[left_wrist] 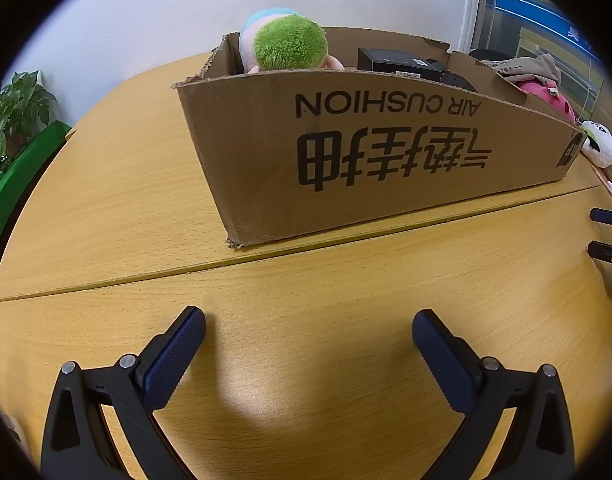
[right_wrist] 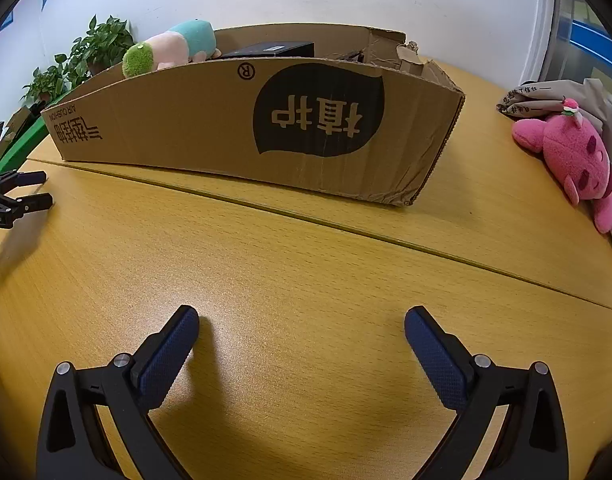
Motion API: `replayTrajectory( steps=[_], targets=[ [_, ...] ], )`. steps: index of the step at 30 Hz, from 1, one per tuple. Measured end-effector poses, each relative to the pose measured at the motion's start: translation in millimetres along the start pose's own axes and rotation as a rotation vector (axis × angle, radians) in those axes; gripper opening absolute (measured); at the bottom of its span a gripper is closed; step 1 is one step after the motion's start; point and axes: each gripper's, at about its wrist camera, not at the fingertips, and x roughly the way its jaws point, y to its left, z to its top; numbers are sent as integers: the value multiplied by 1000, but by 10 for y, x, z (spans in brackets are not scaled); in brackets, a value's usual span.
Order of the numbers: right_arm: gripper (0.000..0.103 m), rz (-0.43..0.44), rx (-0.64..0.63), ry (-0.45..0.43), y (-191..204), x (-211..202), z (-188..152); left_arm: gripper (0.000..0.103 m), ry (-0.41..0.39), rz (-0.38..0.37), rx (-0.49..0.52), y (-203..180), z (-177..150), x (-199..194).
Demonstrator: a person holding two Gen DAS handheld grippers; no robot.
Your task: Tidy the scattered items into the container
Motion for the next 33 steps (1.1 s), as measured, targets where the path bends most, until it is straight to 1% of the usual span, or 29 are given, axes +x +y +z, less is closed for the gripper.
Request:
replayTrajectory(
  steps=[2, 14, 33],
  targets=[
    [103, 0, 0, 0, 4, -7, -10, 103, -1, 1, 1, -48, 27, 28],
    [103, 0, 1, 1, 72, -56, -106, 103, -3, 2, -1, -57, 0, 19],
    [103, -2, 5, 3, 65, -58, -110, 103, -5, 3, -2, -72, -7, 17]
  ],
)
